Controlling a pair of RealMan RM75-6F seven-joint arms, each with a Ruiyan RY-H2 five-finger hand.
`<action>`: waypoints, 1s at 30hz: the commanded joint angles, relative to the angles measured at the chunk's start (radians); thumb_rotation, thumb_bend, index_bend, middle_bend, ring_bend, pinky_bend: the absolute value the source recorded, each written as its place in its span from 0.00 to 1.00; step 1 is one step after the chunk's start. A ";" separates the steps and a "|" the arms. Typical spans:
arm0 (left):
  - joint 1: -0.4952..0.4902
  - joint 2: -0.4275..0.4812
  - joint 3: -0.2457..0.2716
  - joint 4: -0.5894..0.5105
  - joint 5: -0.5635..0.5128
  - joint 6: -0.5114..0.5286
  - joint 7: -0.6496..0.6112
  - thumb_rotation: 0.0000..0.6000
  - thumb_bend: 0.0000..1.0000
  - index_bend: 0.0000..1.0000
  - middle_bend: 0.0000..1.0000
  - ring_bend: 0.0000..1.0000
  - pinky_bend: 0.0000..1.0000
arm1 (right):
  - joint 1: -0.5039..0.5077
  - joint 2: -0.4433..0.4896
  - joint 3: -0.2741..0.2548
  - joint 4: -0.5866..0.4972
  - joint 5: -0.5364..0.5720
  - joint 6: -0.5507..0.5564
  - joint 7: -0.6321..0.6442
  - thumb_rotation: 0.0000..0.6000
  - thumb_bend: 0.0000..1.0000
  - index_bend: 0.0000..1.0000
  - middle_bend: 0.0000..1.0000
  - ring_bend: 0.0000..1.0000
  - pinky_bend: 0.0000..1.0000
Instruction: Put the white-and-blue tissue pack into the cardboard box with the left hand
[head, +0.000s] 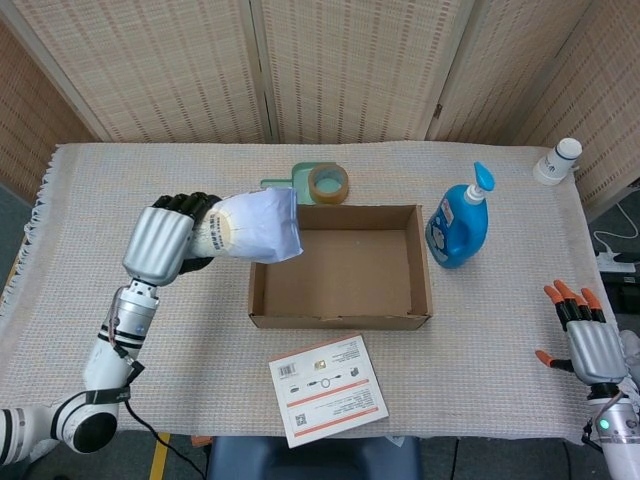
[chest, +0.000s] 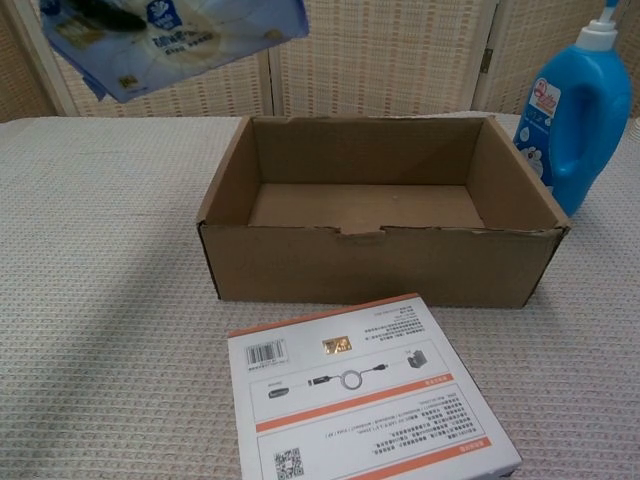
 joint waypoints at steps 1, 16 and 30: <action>-0.047 -0.086 -0.057 0.032 -0.023 -0.009 0.002 1.00 0.29 0.59 0.71 0.69 0.82 | 0.002 0.005 0.007 -0.001 0.010 -0.005 0.007 1.00 0.00 0.07 0.00 0.00 0.00; -0.198 -0.357 -0.116 0.181 -0.122 -0.096 0.086 1.00 0.29 0.58 0.70 0.69 0.82 | 0.009 0.014 0.017 0.013 0.034 -0.040 0.041 1.00 0.00 0.07 0.00 0.00 0.00; -0.279 -0.385 -0.110 0.258 -0.308 -0.283 0.158 1.00 0.17 0.00 0.00 0.00 0.05 | 0.009 0.018 0.019 0.034 0.051 -0.067 0.080 1.00 0.00 0.07 0.00 0.00 0.00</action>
